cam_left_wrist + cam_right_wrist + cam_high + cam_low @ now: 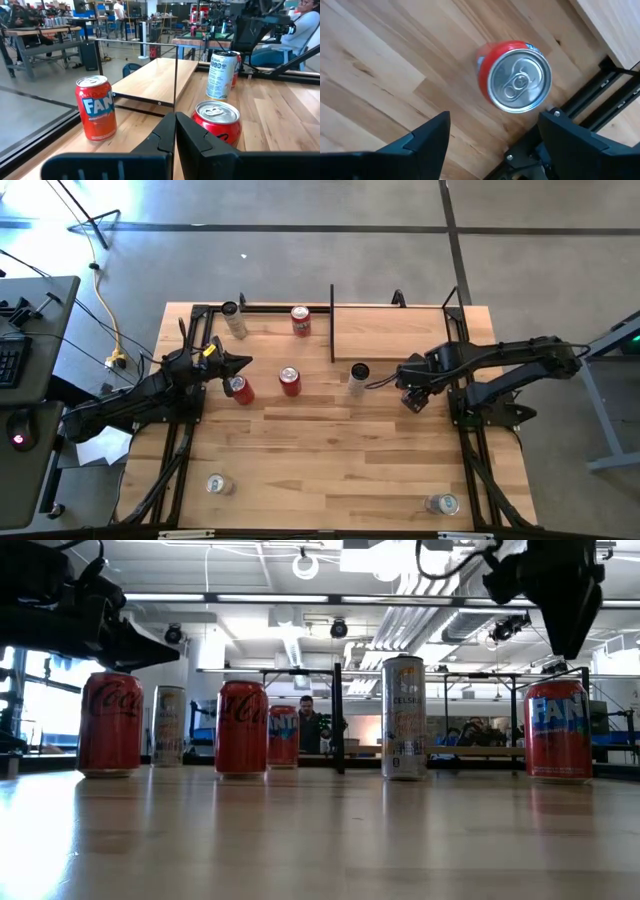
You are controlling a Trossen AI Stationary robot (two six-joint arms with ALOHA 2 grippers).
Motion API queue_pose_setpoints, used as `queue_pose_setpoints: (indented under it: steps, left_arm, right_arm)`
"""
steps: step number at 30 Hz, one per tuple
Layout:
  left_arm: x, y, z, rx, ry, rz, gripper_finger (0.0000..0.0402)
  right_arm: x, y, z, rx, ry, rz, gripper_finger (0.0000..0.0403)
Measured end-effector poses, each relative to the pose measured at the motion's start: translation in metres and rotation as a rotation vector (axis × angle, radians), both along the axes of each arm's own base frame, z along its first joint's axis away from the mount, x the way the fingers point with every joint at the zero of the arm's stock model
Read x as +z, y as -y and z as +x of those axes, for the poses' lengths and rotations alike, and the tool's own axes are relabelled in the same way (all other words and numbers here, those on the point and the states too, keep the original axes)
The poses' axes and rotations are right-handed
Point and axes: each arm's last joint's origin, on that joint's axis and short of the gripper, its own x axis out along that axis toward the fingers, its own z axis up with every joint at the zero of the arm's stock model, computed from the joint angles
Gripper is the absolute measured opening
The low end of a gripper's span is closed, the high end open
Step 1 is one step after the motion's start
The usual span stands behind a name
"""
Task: Place canned beverage on shelf
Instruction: Put the right orange soda can on the shelf
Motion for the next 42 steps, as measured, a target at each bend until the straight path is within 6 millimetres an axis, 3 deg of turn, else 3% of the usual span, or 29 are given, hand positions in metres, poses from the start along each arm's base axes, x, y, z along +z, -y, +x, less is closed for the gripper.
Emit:
queue_pose_setpoints:
  steps: [19,25,42]
  left_arm:
    - [0.0,0.004,0.002,-0.048,0.0,-0.009,0.0005]
    - [-0.001,0.006,0.003,-0.06,-0.007,-0.011,0.0005]
    - [-0.004,0.005,0.005,-0.065,-0.036,-0.023,0.0005]
  right_arm:
    - [-0.031,0.033,-0.001,-0.036,-0.014,0.018,0.0299]
    - [-0.039,0.035,-0.001,-0.001,-0.009,0.038,0.0299]
    - [-0.039,0.036,0.002,-0.002,0.026,0.03,0.0266]
